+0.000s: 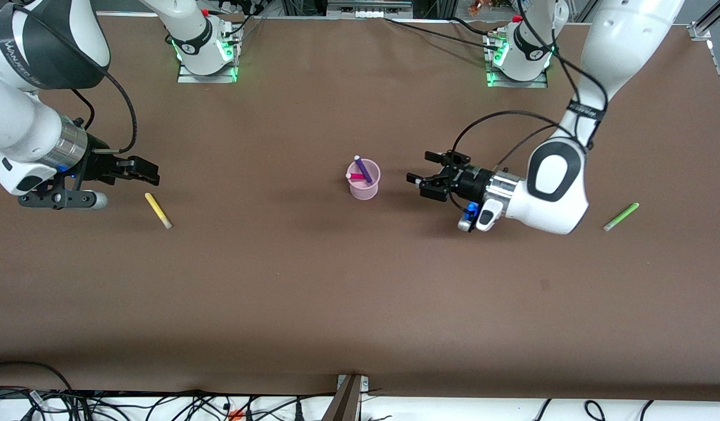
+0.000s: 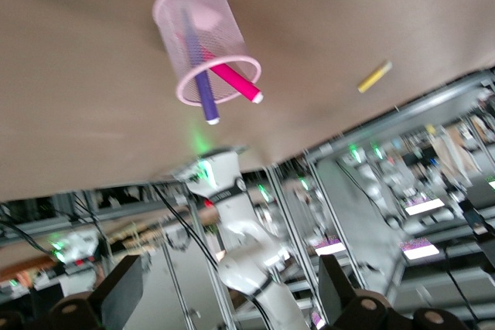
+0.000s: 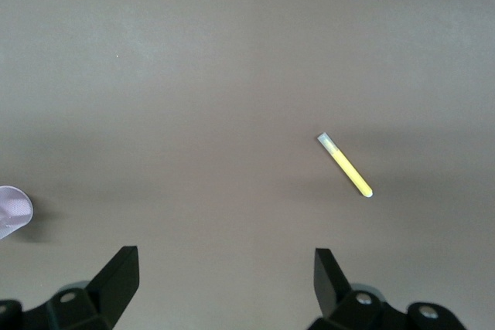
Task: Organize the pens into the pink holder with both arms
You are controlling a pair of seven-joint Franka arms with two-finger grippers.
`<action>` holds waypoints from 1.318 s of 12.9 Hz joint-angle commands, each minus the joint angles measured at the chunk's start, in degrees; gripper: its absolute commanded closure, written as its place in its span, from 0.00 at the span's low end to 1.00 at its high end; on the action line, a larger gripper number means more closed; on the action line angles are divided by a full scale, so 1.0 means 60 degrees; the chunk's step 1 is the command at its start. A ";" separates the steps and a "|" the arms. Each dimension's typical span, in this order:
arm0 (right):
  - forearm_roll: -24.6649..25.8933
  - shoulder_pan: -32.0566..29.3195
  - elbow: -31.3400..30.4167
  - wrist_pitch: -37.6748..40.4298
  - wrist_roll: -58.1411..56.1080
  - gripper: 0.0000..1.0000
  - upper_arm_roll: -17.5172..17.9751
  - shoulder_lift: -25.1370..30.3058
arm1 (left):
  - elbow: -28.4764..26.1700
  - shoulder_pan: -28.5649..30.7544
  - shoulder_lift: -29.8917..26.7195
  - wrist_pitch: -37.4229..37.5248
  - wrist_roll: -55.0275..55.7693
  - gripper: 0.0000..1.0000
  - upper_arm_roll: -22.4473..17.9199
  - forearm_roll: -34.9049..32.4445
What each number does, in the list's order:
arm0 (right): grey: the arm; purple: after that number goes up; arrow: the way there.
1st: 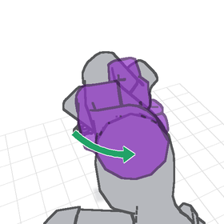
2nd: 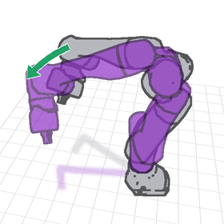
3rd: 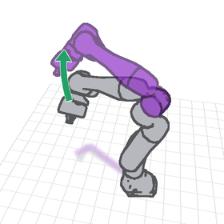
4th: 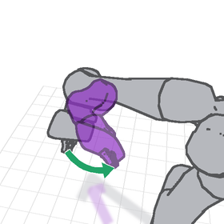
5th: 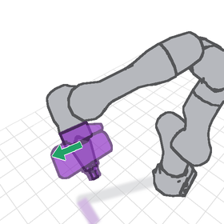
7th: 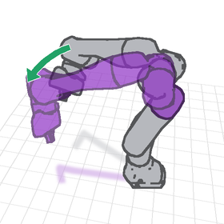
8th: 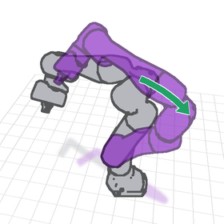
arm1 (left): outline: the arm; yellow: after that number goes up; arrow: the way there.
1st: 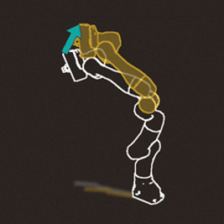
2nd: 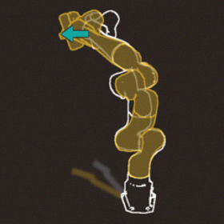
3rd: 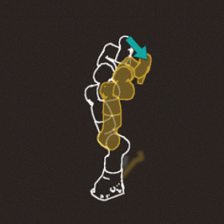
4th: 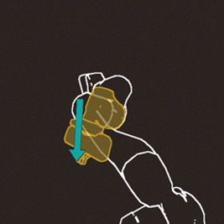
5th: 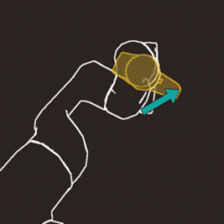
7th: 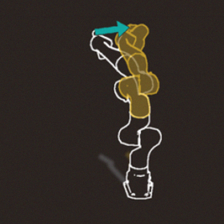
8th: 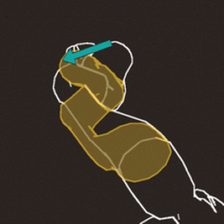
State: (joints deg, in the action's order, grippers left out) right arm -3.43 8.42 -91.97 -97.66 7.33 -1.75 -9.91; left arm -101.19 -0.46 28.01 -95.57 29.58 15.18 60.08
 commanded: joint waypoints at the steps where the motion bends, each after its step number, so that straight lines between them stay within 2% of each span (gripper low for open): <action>1: -0.0131 -0.0026 0.0124 0.0193 0.0052 0.00 0.0043 0.0040 | 0.0311 0.0062 -0.0886 0.0399 0.1145 0.00 -0.0142 -0.1714; 6: -0.0131 -0.0026 0.0124 0.0178 0.0052 0.00 0.0043 0.0025 | 0.0386 0.0179 -0.2717 0.1190 0.1193 0.00 -0.0025 -0.5464; 11: -0.0116 -0.0026 0.0007 0.0207 0.0052 0.00 0.0043 0.0054 | 0.0386 0.0179 -0.4269 0.1982 0.0259 0.00 0.0005 -0.8440; 14: -0.0116 -0.0026 0.0007 0.0236 0.0052 0.00 0.0043 0.0054 | 0.0401 0.0194 -0.5119 0.2233 -0.0723 0.00 -0.0083 -0.9832; 17: -0.0116 -0.0012 0.0007 0.0295 0.0067 0.00 0.0043 0.0054 | 0.0867 0.0908 -0.5225 0.2233 -0.2407 0.00 -0.0229 -1.0071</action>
State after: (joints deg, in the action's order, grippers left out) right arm -3.43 8.43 -92.06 -96.92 7.35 -1.72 -9.98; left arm -97.72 1.81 -2.93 -82.77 21.27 14.14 1.00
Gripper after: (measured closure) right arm 0.000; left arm 0.000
